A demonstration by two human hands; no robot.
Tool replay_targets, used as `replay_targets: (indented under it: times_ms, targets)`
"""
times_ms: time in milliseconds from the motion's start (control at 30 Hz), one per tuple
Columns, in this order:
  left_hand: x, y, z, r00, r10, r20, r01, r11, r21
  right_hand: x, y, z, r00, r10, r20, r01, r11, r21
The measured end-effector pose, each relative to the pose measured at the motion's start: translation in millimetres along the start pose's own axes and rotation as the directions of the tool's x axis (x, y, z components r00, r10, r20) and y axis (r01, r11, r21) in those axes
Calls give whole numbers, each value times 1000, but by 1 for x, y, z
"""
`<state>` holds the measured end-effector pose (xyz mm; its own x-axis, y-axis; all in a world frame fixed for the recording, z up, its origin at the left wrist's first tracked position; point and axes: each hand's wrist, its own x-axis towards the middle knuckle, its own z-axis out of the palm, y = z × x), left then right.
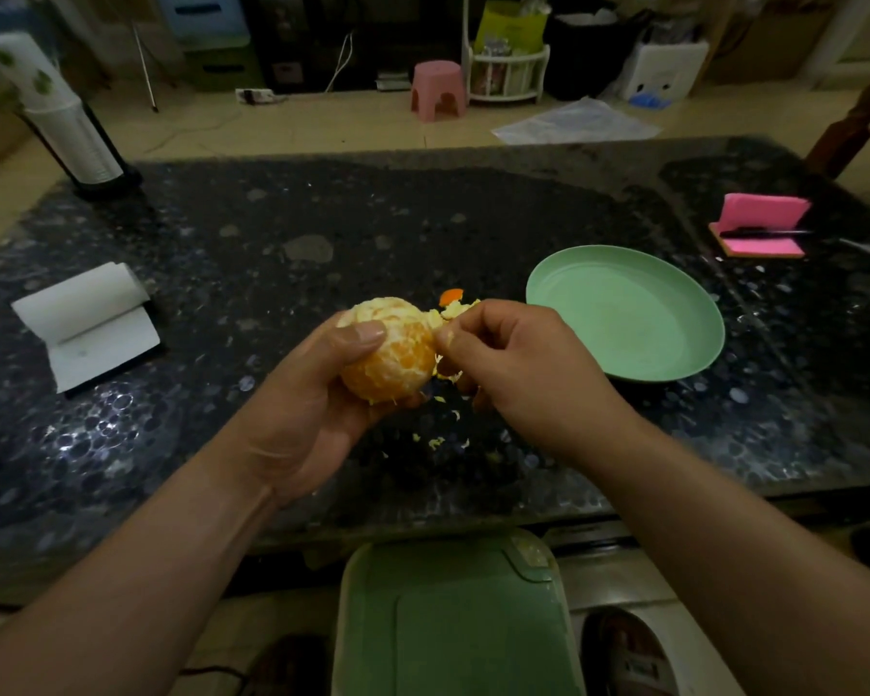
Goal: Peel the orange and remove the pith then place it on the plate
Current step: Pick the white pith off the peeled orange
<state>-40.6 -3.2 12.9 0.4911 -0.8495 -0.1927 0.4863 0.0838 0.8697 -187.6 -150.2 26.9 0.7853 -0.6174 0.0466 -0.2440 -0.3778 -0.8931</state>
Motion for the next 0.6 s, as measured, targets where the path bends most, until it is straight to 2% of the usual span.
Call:
replay_targets:
  times_ms: [200, 367, 600]
  targets:
    - [0, -5, 3, 999, 2, -51, 4, 993, 115, 0, 4, 6, 994, -105, -33, 95, 967, -236]
    - [-1, -6, 10, 996, -26, -84, 29, 999, 29, 2, 5, 9, 987, -125, -99, 100, 970, -220]
    - [0, 0, 6, 997, -68, -47, 60, 985, -160, 4, 10, 7, 990, -109, -95, 88, 976, -201]
